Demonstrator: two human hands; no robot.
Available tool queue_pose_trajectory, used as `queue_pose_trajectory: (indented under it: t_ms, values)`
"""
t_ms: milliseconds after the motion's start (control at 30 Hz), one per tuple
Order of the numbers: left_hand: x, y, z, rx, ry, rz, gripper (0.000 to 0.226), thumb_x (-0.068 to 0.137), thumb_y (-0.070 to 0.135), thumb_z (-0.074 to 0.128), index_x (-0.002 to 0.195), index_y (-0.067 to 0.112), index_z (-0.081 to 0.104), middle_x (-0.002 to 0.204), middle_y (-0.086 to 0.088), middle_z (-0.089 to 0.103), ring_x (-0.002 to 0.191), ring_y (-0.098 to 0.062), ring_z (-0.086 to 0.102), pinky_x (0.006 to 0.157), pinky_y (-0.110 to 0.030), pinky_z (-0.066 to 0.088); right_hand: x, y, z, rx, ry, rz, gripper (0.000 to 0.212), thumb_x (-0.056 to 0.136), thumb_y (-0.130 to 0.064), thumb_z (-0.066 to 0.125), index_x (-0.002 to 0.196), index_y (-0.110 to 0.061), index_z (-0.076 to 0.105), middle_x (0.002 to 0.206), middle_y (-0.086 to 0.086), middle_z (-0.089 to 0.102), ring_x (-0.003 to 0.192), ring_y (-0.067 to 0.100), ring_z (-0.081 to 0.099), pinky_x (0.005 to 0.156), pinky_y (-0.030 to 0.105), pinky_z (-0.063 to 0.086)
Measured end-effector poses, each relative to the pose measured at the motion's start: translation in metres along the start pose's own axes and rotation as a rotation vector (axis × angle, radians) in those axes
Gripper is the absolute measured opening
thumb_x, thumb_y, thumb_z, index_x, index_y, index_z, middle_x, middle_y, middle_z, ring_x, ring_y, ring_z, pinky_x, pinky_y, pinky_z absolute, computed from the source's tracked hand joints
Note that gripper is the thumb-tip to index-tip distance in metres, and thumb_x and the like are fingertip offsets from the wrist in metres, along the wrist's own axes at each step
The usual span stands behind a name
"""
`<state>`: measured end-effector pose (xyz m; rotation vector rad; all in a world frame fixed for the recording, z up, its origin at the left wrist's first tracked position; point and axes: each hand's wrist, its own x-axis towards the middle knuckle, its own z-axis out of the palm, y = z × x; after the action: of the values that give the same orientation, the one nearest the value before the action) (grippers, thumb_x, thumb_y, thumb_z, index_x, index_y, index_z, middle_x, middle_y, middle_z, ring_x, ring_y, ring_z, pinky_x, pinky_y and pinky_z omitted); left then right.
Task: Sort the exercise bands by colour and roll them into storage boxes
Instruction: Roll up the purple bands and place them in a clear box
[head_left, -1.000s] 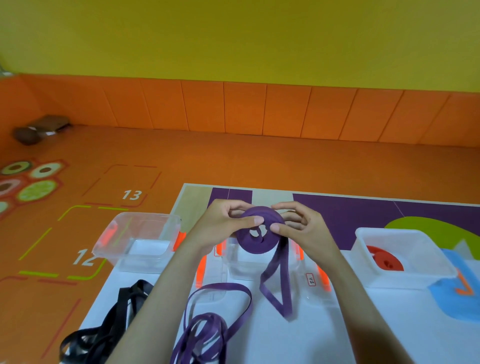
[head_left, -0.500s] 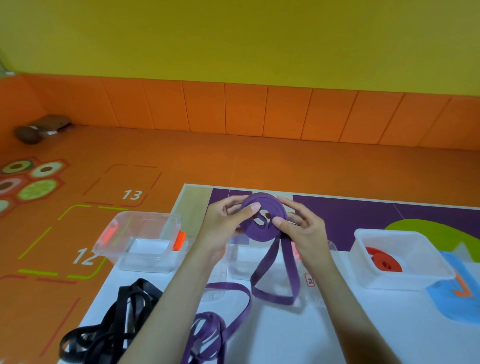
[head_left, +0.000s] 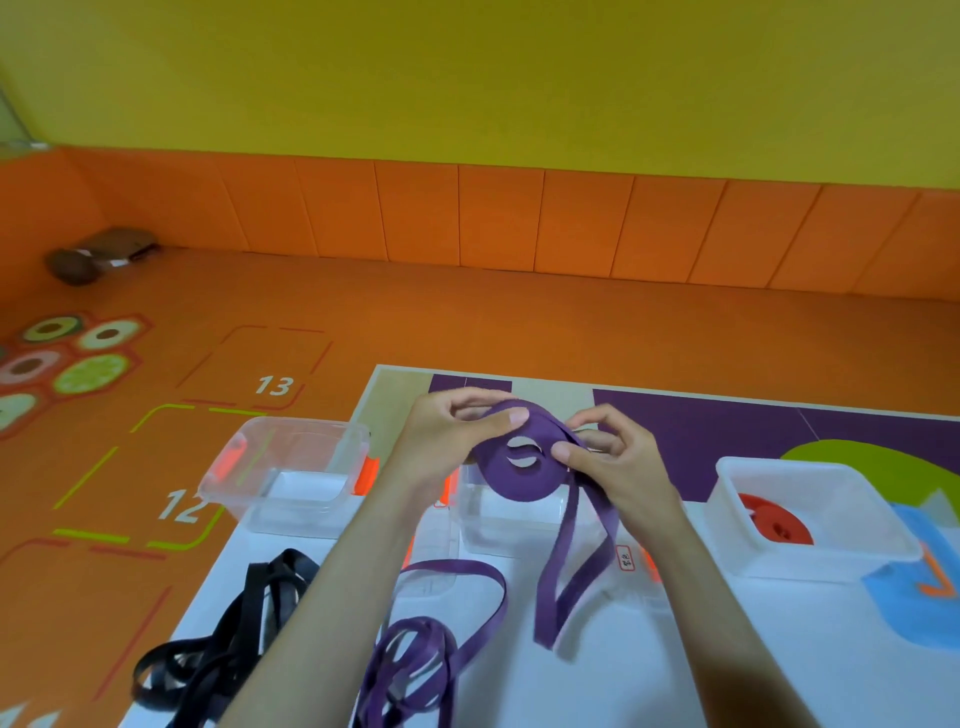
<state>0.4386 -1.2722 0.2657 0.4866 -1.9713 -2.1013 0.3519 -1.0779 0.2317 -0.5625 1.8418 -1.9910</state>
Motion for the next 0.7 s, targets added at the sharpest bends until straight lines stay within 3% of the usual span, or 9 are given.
queue_pose_trajectory:
  t_ms: [100,167,300,400,533,633,700]
  values:
    - [-0.006,-0.008,0.004,-0.010,0.012,-0.041,0.028,0.086,0.023,0.086,0.111,0.015,0.078,0.098,-0.002,0.082,0.089,-0.021,0.078,0.072,-0.031,0.063,0.003,0.001,-0.006,-0.082,0.036,-0.041,0.032,0.072,-0.017,0.091,0.092,-0.008,0.068,0.094,0.017,0.079,0.088,0.041,0.076,0.077,0.044,0.061]
    - [-0.006,-0.003,-0.002,0.094,-0.073,-0.033,0.024,0.090,0.024,0.084,0.111,0.016,0.078,0.089,0.003,0.081,0.087,-0.018,0.078,0.073,-0.029,0.063,0.007,-0.002,-0.011,-0.175,-0.002,-0.071,0.029,0.074,-0.013,0.092,0.088,-0.005,0.068,0.093,0.015,0.079,0.090,0.039,0.076,0.080,0.046,0.063]
    - [0.001,0.007,-0.011,0.351,-0.251,-0.043,0.018,0.087,0.026,0.087,0.102,0.017,0.081,0.092,-0.010,0.080,0.087,-0.023,0.078,0.081,-0.037,0.066,0.009,-0.010,-0.008,-0.269,-0.093,-0.090,0.027,0.076,-0.008,0.091,0.090,-0.001,0.068,0.090,0.010,0.080,0.084,0.028,0.077,0.077,0.034,0.061]
    - [0.002,0.005,-0.013,0.219,-0.209,-0.091,0.023,0.086,0.021,0.088,0.105,0.012,0.080,0.096,-0.010,0.081,0.087,-0.021,0.078,0.077,-0.035,0.065,0.008,-0.011,-0.005,-0.187,-0.100,-0.105,0.025,0.080,-0.014,0.087,0.098,-0.007,0.072,0.098,0.008,0.080,0.092,0.023,0.077,0.081,0.029,0.060]
    - [-0.002,-0.010,-0.014,-0.009,-0.121,-0.131,0.030,0.087,0.021,0.085,0.113,0.009,0.076,0.106,-0.013,0.080,0.093,-0.029,0.076,0.075,-0.035,0.063,0.007,-0.004,-0.004,0.003,-0.106,-0.090,0.031,0.087,-0.010,0.079,0.118,-0.013,0.078,0.116,0.010,0.078,0.110,0.032,0.074,0.096,0.040,0.058]
    - [-0.005,-0.014,-0.015,0.071,-0.201,-0.131,0.026,0.091,0.024,0.082,0.111,0.009,0.073,0.104,-0.012,0.080,0.091,-0.024,0.076,0.069,-0.031,0.061,0.006,-0.006,-0.008,-0.119,-0.104,-0.112,0.028,0.088,-0.003,0.078,0.114,-0.016,0.079,0.108,0.003,0.081,0.101,0.022,0.077,0.087,0.028,0.059]
    - [-0.004,-0.008,-0.016,0.208,-0.272,-0.116,0.025,0.093,0.031,0.080,0.110,0.015,0.074,0.102,-0.009,0.080,0.090,-0.021,0.077,0.069,-0.031,0.061,0.007,-0.006,-0.010,-0.151,-0.143,-0.084,0.027,0.088,-0.004,0.079,0.113,-0.014,0.080,0.104,0.005,0.081,0.099,0.023,0.078,0.085,0.028,0.059]
